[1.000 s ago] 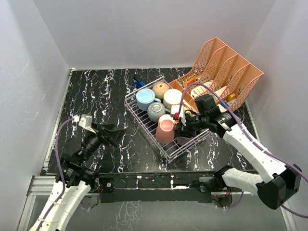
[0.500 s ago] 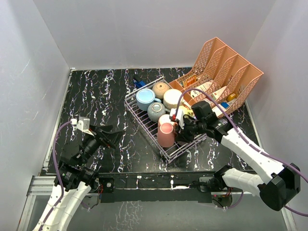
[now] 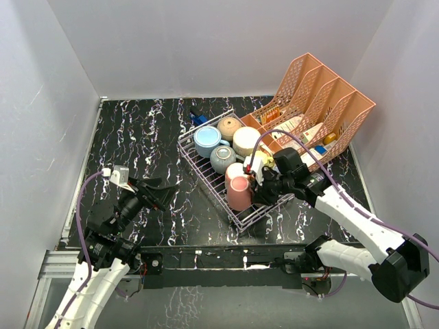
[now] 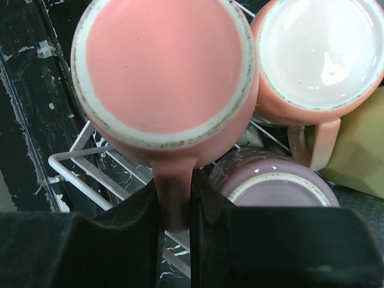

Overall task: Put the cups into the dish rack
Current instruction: Turn the cup upside down in the dish rack.

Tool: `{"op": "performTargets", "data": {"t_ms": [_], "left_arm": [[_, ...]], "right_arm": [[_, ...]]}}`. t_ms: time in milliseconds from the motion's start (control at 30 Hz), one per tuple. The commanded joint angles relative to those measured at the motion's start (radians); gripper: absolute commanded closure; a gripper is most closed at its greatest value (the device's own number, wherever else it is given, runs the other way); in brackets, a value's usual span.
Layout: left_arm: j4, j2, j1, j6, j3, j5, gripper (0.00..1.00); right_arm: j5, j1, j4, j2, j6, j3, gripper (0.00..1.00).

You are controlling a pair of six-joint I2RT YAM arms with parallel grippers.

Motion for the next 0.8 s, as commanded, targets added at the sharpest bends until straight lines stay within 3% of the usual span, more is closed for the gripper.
{"op": "performTargets", "data": {"t_ms": [0, 767], "left_arm": [[0.036, 0.011, 0.004, -0.017, -0.013, 0.021, 0.03], [0.026, 0.014, 0.004, -0.016, -0.002, 0.034, 0.04]], "right_arm": [[-0.014, 0.028, 0.106, -0.001, 0.007, 0.011, 0.92], [0.121, 0.112, 0.126, 0.071, 0.051, -0.022, 0.86]]}}
